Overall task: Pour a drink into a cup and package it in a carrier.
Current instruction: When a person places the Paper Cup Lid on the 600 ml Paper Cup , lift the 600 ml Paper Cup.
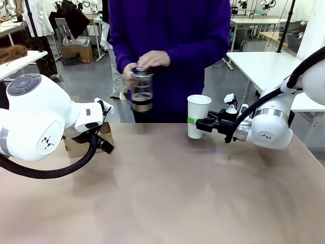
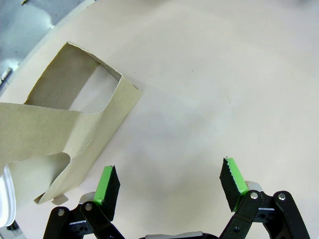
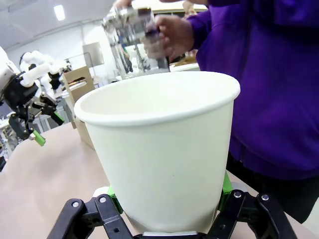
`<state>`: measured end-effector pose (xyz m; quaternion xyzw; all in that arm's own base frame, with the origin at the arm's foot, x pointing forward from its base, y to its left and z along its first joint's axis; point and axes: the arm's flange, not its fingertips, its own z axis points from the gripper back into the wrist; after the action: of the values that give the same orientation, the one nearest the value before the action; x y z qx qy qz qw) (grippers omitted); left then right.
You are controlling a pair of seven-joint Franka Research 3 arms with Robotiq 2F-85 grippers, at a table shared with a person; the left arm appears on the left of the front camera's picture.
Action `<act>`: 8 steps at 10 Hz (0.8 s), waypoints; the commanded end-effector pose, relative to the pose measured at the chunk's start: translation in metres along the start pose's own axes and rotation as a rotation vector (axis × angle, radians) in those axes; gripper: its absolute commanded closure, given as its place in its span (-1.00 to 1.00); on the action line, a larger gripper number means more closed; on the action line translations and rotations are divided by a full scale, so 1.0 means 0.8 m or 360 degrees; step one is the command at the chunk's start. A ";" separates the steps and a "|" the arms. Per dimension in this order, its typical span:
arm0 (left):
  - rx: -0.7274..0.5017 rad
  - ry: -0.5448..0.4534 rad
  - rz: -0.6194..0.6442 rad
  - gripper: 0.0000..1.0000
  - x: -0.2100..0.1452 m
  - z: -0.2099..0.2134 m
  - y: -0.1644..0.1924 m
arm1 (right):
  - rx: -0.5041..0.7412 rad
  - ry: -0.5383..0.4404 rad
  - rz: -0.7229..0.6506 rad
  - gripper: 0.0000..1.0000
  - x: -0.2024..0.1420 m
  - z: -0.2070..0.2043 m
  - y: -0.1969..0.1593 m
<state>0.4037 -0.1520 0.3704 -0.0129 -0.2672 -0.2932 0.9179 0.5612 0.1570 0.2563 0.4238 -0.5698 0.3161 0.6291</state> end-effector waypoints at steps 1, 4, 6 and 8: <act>-0.0003 -0.0002 0.0003 -1.00 0.000 0.000 0.001 | 0.0000 -0.0007 0.0007 -0.60 0.006 0.000 0.004; -0.0003 -0.0002 0.0003 -1.00 0.000 0.000 0.001 | 0.0000 -0.0007 0.0007 -0.60 0.006 0.000 0.004; -0.0003 -0.0002 0.0003 -1.00 0.000 0.000 0.001 | 0.0000 -0.0007 0.0007 -0.60 0.006 0.000 0.004; -0.0003 -0.0002 0.0003 -1.00 0.000 0.000 0.001 | 0.0000 -0.0007 0.0007 -0.60 0.006 0.000 0.004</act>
<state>0.4037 -0.1520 0.3704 -0.0129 -0.2672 -0.2932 0.9179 0.5612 0.1570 0.2563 0.4238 -0.5698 0.3161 0.6291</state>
